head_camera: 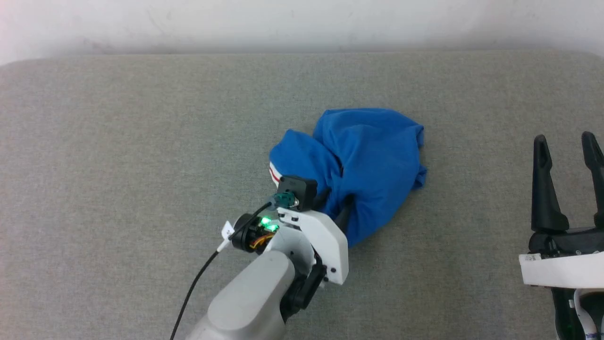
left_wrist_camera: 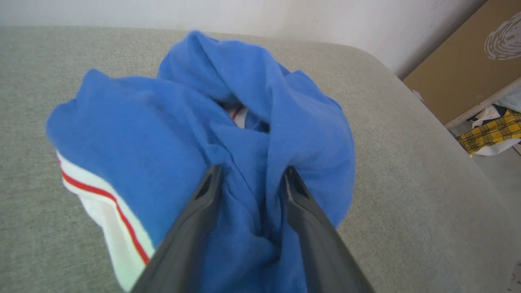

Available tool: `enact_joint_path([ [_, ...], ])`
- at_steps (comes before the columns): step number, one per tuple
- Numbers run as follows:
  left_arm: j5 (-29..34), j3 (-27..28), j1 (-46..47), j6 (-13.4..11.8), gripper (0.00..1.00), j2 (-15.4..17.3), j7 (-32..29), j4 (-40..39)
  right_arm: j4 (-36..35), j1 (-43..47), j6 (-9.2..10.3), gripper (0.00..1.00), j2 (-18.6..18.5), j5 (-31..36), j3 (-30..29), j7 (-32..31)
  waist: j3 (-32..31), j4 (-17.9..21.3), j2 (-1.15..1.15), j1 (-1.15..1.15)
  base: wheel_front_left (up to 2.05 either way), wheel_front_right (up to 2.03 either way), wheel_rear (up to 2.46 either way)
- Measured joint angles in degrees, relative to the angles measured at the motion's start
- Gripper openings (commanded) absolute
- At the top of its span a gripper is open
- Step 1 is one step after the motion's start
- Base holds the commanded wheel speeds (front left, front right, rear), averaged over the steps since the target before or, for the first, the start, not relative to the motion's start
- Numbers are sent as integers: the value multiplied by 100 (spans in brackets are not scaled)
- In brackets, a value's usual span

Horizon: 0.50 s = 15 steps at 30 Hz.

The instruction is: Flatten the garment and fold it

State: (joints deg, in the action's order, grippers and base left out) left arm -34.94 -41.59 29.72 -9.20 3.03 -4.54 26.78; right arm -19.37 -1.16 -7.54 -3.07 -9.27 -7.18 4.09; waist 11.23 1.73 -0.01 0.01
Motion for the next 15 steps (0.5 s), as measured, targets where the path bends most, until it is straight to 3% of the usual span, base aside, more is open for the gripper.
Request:
enact_joint_path([
  [7, -162, 283, 200, 108, 100, 132, 889, -523, 108, 24, 0, 100, 0, -52, -1, -1, -209, -33, 0, -1, 0, 0, 0],
  [11, -85, 625, 58, 103, 100, 784, 1465, -1379, 153, 131, 0, 100, 0, -112, -22, -2, -361, -29, 0, -1, 0, 0, 0],
  [15, 22, 1173, -790, -261, 100, 1467, 1804, -2375, 185, 303, 0, 100, 1, -159, -80, -4, -486, -7, 0, -2, 0, 0, 0],
])
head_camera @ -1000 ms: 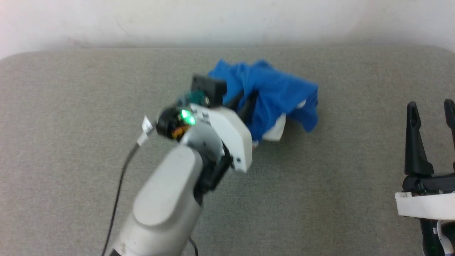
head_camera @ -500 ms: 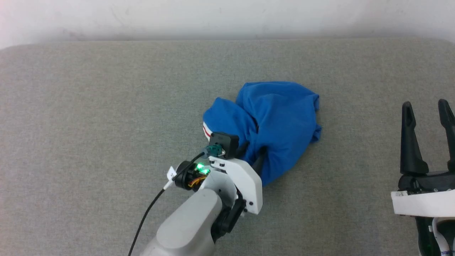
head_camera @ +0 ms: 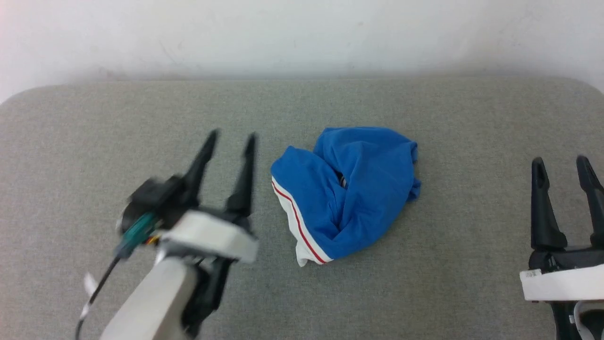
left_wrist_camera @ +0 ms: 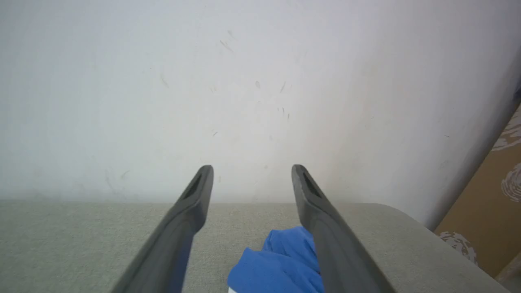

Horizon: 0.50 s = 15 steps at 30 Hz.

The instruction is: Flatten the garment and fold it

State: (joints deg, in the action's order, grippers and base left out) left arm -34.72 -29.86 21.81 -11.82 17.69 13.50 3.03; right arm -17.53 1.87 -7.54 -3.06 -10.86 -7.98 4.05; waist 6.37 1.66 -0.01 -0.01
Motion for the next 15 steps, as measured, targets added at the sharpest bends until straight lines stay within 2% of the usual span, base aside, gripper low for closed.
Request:
enact_joint_path([
  [2, 5, 301, -560, -241, 100, 180, 70, -482, 9, 83, 0, 100, -2, -26, -41, 0, -31, 9, 0, 0, 0, 0, 0],
  [5, 71, 756, -1386, -526, 100, 268, 123, -1167, 40, 214, 0, 100, -2, -48, -67, -27, -33, 9, 0, 0, 0, 0, 0],
  [9, 690, 1191, -2332, -748, 100, 218, 123, -1759, 89, 379, 0, 100, -1, -108, -43, -52, -6, -8, 0, 0, 0, 0, 0],
  [13, 1122, 1288, -2914, -732, 100, -115, 123, -1860, 115, 483, 0, 100, -1, -108, 27, -107, 1, -99, 0, 0, 0, 0, 0],
  [15, 1247, 1291, -3000, -604, 100, -289, 123, -1851, 87, 479, 0, 100, -2, -56, 120, -172, -2, -163, 0, 0, 0, 0, 0],
])
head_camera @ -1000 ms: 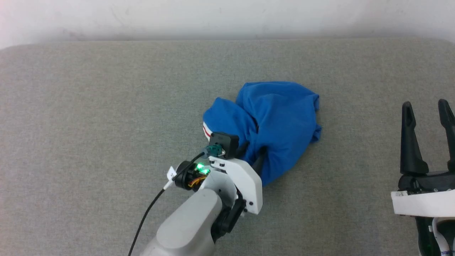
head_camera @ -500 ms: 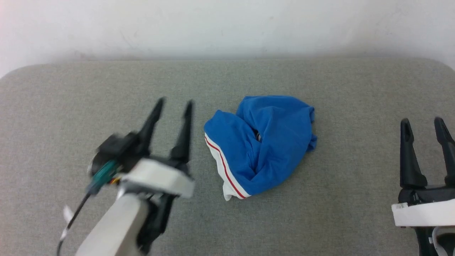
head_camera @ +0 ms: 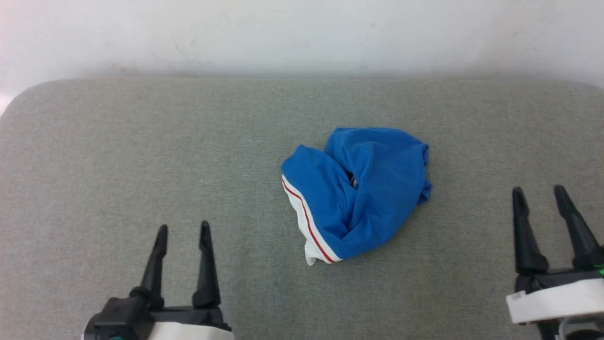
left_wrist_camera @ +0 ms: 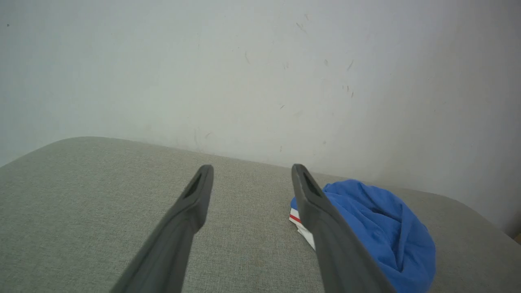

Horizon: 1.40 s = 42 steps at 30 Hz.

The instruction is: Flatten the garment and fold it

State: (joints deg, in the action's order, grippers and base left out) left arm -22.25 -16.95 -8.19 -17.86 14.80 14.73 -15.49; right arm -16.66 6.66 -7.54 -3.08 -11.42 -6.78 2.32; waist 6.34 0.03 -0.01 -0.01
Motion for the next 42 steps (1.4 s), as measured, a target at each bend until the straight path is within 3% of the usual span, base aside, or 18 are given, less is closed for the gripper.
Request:
enact_joint_path([
  [4, 238, 7, 26, 280, 100, -233, 0, 99, -130, -254, 0, 100, -12, 283, 483, -334, 1, -175, 0, 0, 0, 0, 0],
  [9, 410, 67, 210, 571, 100, -494, 0, 293, 41, -1202, 0, 100, -330, 328, 1504, -1022, 49, -423, 0, 0, 0, 0, 0],
  [17, 544, 181, 267, 899, 100, -899, 0, 643, 1522, -2238, -1, 100, -474, 352, 2763, -2387, 202, -821, 0, 1, 0, 0, 0],
  [22, 600, 209, 294, 1065, 100, -1035, 0, 787, 2356, -2342, -1, 100, -573, 668, 2956, -3017, 300, -1095, 0, 1, 0, 0, 0],
  [26, 622, 238, 304, 1135, 100, -1106, 0, 860, 2590, -2343, -1, 100, -538, 748, 2958, -3096, 369, -1282, 0, 1, 0, 0, 0],
  [27, 623, 253, 307, 1145, 100, -1112, 1, 875, 2638, -2340, -1, 80, -533, 762, 2950, -3097, 384, -1319, 0, 1, 0, 0, 0],
  [28, 624, 260, 308, 1172, 100, -1116, 0, 891, 2665, -2337, -1, 38, -530, 792, 2933, -3086, 395, -1349, 0, 1, 0, 0, 0],
  [29, 626, 267, 308, 1176, 100, -1122, 0, 904, 2681, -2337, -1, 9, -524, 817, 2915, -3050, 404, -1374, 0, 1, 0, 0, 0],
  [30, 636, 282, 308, 1176, 100, -1127, 0, 915, 2691, -2337, -1, 0, -517, 843, 2895, -3002, 409, -1392, 0, 1, 0, 0, 0],
  [37, 673, 430, 343, 1228, 100, -1155, 1, 943, 2557, -2626, -1, 0, -345, 736, 2662, -2387, 336, -1248, 0, 1, 0, 0, 0],
  [42, 684, 559, 360, 1244, 100, -1162, 0, 942, 1978, -3011, -1, 0, -334, 545, 1891, -1998, 209, -999, 0, 0, 0, 0, 0],
])
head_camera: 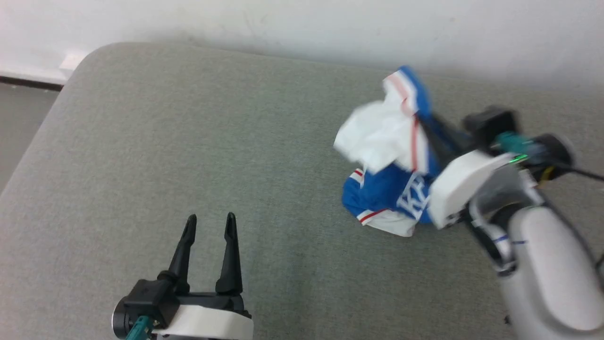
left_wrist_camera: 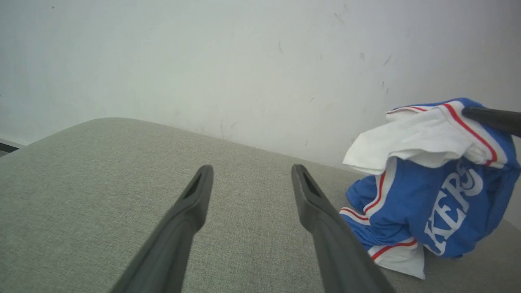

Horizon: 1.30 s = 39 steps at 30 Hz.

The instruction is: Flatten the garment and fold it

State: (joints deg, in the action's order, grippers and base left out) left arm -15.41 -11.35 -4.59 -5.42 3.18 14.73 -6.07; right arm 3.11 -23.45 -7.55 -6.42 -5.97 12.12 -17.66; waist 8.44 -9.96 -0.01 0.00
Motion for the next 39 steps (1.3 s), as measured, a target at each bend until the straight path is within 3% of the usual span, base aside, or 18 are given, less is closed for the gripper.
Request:
enact_joint_path([
  [5, 82, 102, -9, 36, 100, 0, 1, -13, -901, 207, 0, 0, -108, -42, -1263, 46, -83, 301, 0, 0, 0, 0, 0],
  [10, 118, 119, -15, 78, 100, -3, 0, -18, -1638, 1432, 0, 0, 71, -38, -2625, -159, -88, 582, 0, 0, 0, 0, 0],
  [13, 134, 85, -12, 89, 100, -3, 0, -12, -1651, 2280, 1, 0, 279, -69, -3330, -221, -28, 688, 0, 0, 0, 0, 0],
  [17, 137, 57, -6, 126, 100, -7, 0, 25, -1005, 3002, 1, 0, 327, -422, -3842, -189, 86, 750, 0, 0, 0, 0, 0],
  [18, 142, 54, -6, 127, 100, -8, 0, 40, -795, 3088, 1, 3, 331, -505, -3879, -131, 104, 764, 0, 0, 0, 0, 0],
  [19, 144, 56, -5, 127, 100, -10, 0, 57, -620, 3151, 1, 47, 336, -480, -3882, -64, 117, 777, 0, 0, 0, 0, 0],
  [20, 152, 54, -5, 127, 100, -11, 1, 71, -480, 3182, 1, 100, 339, -457, -3871, 2, 127, 787, 0, 0, 0, 0, 0],
  [24, 192, 62, -5, 130, 100, -14, 0, 114, -437, 3038, 1, 100, 347, -476, -3767, 300, 130, 807, 0, 0, 0, 0, 0],
  [29, 191, 47, -5, 132, 100, -15, 0, 119, -1281, 2549, 1, 100, 335, -248, -3297, 427, 108, 776, 0, 0, 0, 0, 0],
  [33, 177, -15, 3, 132, 100, -16, 1, 124, -1801, 2168, 1, 100, 323, 57, -2524, 45, 139, 713, 0, 0, 0, 0, 0],
  [39, 68, -157, 125, 126, 100, -19, 1, 142, -1348, 1741, 0, 100, -160, 5, -1660, -670, 267, 525, 0, 0, 0, 0, 0],
])
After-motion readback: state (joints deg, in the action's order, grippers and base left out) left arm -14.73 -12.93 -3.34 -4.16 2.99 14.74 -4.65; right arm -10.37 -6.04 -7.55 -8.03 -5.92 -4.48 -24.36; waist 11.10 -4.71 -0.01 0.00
